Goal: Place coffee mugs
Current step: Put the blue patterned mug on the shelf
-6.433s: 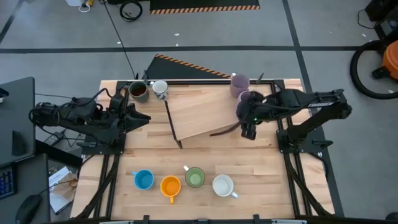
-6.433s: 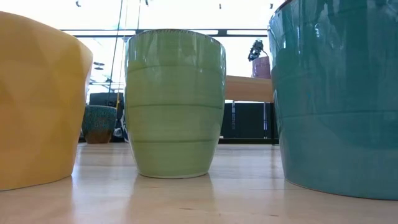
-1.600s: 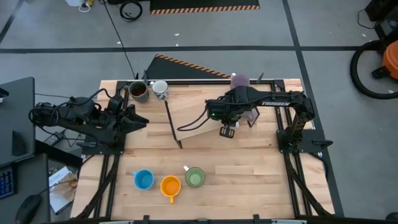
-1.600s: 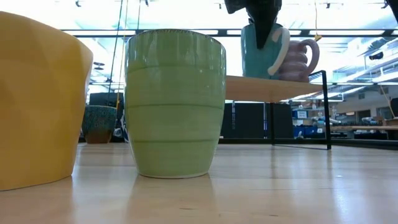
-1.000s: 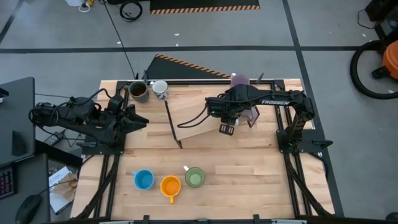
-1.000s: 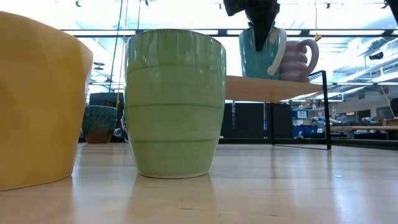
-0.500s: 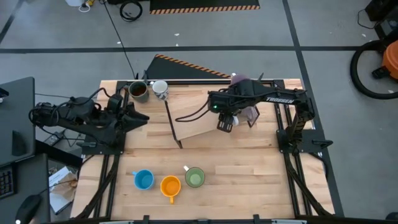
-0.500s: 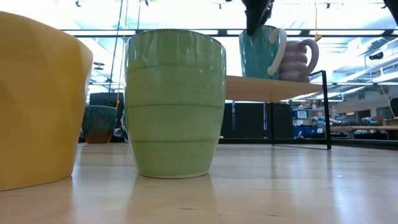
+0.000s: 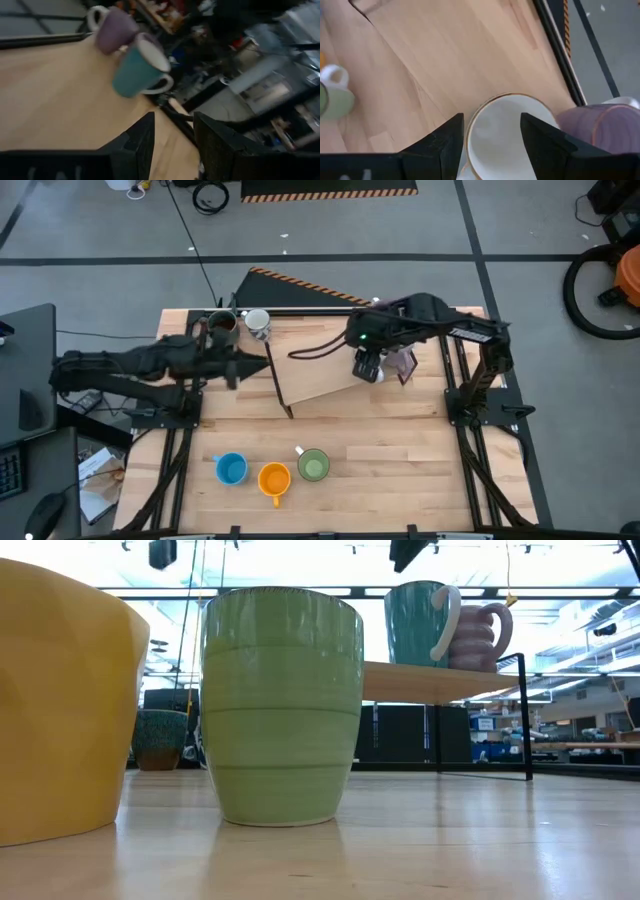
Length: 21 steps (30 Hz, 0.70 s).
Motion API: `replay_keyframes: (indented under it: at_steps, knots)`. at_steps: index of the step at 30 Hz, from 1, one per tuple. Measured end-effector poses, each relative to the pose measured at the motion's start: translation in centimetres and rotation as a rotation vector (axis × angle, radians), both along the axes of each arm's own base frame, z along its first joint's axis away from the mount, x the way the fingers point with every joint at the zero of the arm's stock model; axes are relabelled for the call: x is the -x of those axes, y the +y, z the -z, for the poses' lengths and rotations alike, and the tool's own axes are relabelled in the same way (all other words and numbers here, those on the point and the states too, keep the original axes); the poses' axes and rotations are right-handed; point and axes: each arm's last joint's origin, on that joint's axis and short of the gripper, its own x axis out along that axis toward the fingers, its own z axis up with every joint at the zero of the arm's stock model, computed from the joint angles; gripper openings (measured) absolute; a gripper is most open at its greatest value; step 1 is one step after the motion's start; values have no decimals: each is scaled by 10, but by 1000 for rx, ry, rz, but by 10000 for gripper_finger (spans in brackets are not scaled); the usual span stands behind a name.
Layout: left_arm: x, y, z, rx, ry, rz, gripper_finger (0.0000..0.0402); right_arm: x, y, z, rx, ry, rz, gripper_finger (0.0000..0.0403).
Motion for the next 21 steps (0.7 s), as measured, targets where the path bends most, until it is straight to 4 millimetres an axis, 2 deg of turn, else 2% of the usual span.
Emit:
replay_keyframes:
  at_steps: [5, 10, 13, 21]
  knots:
    - [-22, 26, 9, 64, 108, -18, 142, 25, 1, -22, 44, -72, -5, 201]
    - [-42, 51, -7, -12, 243, -65, 142, 51, 3, -44, 118, -168, -54, 201]
    - [-52, 69, -10, -31, 385, -105, 142, 63, 5, -57, 149, -250, -84, 201]
    - [-72, 117, 8, 41, 627, -207, 142, 85, 9, -73, 159, -367, -102, 201]
